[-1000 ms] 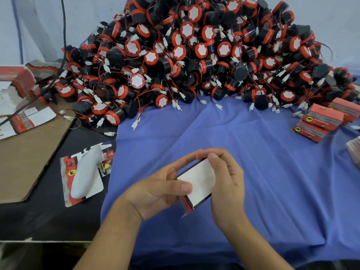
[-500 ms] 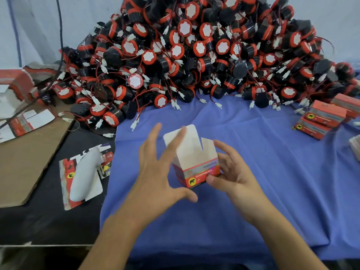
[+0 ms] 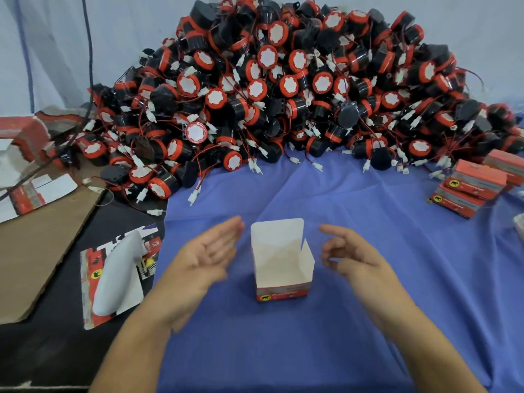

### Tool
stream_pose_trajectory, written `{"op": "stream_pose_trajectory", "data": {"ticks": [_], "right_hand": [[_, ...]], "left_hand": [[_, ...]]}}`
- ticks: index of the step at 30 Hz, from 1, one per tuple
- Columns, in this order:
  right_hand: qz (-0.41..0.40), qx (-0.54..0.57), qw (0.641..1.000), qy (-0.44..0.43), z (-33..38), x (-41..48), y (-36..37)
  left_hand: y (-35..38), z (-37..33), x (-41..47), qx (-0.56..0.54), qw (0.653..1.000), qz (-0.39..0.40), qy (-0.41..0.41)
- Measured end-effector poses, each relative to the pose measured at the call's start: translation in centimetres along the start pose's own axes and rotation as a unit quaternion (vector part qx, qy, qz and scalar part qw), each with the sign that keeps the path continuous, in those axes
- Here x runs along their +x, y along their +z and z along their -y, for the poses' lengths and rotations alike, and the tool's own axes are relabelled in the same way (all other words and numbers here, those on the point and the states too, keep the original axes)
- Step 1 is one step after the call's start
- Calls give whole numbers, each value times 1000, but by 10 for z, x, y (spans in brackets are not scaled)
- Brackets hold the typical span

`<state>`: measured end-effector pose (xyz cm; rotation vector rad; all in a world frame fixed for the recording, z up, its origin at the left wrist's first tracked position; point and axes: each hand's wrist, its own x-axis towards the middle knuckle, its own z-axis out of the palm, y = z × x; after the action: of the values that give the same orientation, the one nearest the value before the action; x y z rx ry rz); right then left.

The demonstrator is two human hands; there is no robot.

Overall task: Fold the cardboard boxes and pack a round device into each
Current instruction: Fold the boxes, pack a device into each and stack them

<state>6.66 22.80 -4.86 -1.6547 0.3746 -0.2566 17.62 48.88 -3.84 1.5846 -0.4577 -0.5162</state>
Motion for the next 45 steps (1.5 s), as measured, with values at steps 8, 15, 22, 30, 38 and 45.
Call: {"op": "stream_pose_trajectory", "data": {"ticks": [8,15,22,30,38,45], "right_hand": [[55,140,986,70,18,106,37],[148,82,984,47,27,218,115],[63,-78,994,-40,9,280,161],[37,-107,989,-99,6,271,158],[40,-126,972,-196,17,213,113],[-15,-109,968,-225,41,144,63]], "left_hand": [[6,2,106,-53,986,-156,-29],[4,16,202,16,971,-238,-24],[-15,29,254,70,934,-350,1],[-21,36,255,40,930,-365,24],[1,10,212,5,964,-267,-14],[20,-43,136,147,975,-127,108]]}}
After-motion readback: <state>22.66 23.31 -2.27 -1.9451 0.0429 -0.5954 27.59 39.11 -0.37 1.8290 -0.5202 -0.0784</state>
